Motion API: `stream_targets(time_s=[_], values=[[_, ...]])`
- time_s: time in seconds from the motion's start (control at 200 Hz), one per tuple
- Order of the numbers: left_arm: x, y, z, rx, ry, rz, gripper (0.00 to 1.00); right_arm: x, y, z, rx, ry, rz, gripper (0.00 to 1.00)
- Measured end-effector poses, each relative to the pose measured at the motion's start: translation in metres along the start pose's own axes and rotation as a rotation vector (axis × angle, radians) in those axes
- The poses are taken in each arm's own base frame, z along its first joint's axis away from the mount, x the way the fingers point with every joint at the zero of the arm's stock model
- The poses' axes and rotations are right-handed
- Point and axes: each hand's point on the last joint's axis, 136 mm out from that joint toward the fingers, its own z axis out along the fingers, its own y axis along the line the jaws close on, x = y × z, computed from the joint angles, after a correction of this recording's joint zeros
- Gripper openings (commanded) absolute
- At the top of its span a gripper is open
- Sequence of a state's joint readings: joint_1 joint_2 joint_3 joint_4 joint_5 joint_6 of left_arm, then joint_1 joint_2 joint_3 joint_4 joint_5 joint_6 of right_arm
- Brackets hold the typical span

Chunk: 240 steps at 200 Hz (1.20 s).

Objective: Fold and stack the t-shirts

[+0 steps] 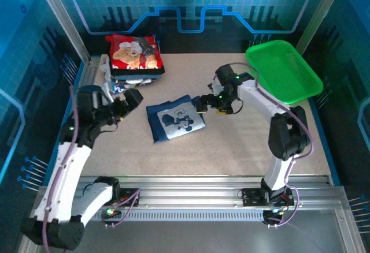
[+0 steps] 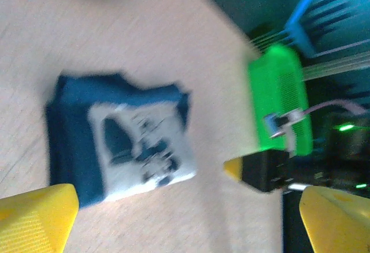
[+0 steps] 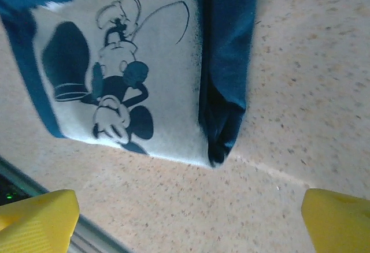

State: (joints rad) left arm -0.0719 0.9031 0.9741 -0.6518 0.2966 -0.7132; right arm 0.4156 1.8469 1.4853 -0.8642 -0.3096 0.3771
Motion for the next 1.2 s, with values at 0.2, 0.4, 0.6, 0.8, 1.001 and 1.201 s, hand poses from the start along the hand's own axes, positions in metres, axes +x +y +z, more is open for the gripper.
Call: stream_targets(time_s=[0.2,0.4,0.6,0.8,1.001,1.201], values=[[0.045,0.054,0.037,-0.111,0.155,-0.087,0.99,-0.017,0.002,0.038,0.022,0.025,-0.055,1.0],[0.045,0.056,0.058,-0.103,0.176,-0.094,0.99,-0.044,0.003,0.06,0.043,0.003,-0.094,1.0],[0.044,0.066,0.077,-0.133,0.204,-0.11,0.99,-0.064,0.002,0.083,0.059,0.005,-0.103,1.0],[0.061,0.099,0.103,-0.258,0.296,-0.161,0.97,-0.064,0.005,0.097,0.07,0.024,-0.105,0.83],[0.069,0.113,0.12,-0.335,0.339,-0.159,0.96,-0.058,-0.016,0.101,0.109,0.045,0.002,0.41],[0.068,0.118,0.14,-0.391,0.345,-0.139,0.96,-0.056,-0.036,0.097,0.064,0.022,0.141,0.29]])
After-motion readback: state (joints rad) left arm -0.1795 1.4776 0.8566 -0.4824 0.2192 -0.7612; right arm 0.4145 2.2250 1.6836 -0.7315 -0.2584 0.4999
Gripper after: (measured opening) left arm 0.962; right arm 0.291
